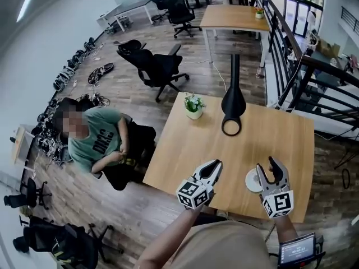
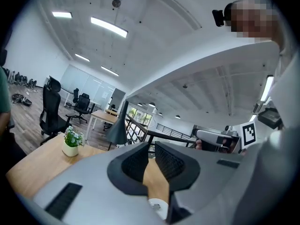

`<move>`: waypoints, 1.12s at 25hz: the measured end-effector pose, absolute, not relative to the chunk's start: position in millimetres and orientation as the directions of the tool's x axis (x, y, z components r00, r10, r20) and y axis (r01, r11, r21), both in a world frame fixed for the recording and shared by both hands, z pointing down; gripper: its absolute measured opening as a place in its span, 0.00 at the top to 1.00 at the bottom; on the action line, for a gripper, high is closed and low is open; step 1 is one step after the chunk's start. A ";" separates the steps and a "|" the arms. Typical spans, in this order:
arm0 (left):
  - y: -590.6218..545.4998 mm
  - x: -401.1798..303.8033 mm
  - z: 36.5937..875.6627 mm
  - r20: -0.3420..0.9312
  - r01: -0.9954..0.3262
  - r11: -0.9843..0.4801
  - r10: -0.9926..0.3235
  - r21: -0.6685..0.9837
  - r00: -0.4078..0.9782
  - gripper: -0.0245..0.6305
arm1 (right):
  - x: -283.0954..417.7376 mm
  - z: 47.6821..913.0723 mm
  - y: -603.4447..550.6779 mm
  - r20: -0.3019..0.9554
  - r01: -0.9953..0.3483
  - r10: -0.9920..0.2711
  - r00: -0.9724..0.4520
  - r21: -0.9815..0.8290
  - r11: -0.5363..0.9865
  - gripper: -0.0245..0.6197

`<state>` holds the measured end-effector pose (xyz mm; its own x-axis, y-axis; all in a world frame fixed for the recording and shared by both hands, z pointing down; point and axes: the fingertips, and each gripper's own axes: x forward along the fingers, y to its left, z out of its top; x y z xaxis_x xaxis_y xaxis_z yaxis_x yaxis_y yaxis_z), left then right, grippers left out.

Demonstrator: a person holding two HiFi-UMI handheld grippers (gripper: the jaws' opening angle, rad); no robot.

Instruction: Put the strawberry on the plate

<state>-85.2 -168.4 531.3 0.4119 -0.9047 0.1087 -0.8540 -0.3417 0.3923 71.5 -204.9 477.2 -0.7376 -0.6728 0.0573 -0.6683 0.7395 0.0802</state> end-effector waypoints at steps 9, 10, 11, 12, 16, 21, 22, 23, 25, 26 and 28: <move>-154.1 -121.5 532.5 0.110 -0.848 -0.346 -0.901 0.402 0.420 0.92 | 47.1 486.6 -182.7 0.092 -0.655 -0.662 -0.744 0.099 0.749 0.66; -151.5 -125.0 532.5 0.114 -0.846 -0.351 -0.897 0.401 0.426 0.92 | 42.9 487.8 -180.1 0.098 -0.657 -0.664 -0.741 0.097 0.748 0.66; -149.2 -128.6 532.4 0.117 -0.845 -0.357 -0.894 0.400 0.433 0.92 | 38.0 488.4 -177.8 0.103 -0.658 -0.665 -0.740 0.096 0.747 0.66; -147.3 -132.5 532.4 0.120 -0.843 -0.362 -0.891 0.397 0.438 0.92 | 32.5 488.5 -175.8 0.105 -0.659 -0.666 -0.739 0.096 0.746 0.66; -141.8 -147.9 535.1 0.132 -0.838 -0.371 -0.881 0.400 0.454 0.92 | 11.1 492.2 -169.0 0.120 -0.660 -0.666 -0.737 0.087 0.746 0.66; -136.5 -166.3 538.7 0.143 -0.832 -0.378 -0.873 0.406 0.466 0.92 | -10.7 501.0 -162.3 0.151 -0.666 -0.668 -0.728 0.073 0.742 0.66; -136.8 -169.8 538.9 0.143 -0.830 -0.379 -0.872 0.408 0.469 0.92 | -14.5 501.9 -162.4 0.154 -0.668 -0.670 -0.726 0.071 0.740 0.66; -137.6 -172.7 539.0 0.143 -0.828 -0.381 -0.870 0.411 0.472 0.92 | -17.7 502.4 -162.9 0.156 -0.671 -0.673 -0.723 0.071 0.738 0.66; -139.6 -175.1 540.7 0.143 -0.821 -0.389 -0.864 0.418 0.482 0.92 | -20.8 505.3 -164.4 0.167 -0.679 -0.679 -0.715 0.068 0.731 0.66; -140.9 -174.1 543.1 0.142 -0.816 -0.395 -0.860 0.422 0.490 0.92 | -20.2 508.9 -165.5 0.175 -0.683 -0.683 -0.709 0.067 0.727 0.66; -144.0 -171.6 550.4 0.138 -0.807 -0.408 -0.853 0.426 0.503 0.92 | -18.1 520.4 -169.9 0.188 -0.692 -0.690 -0.699 0.065 0.719 0.66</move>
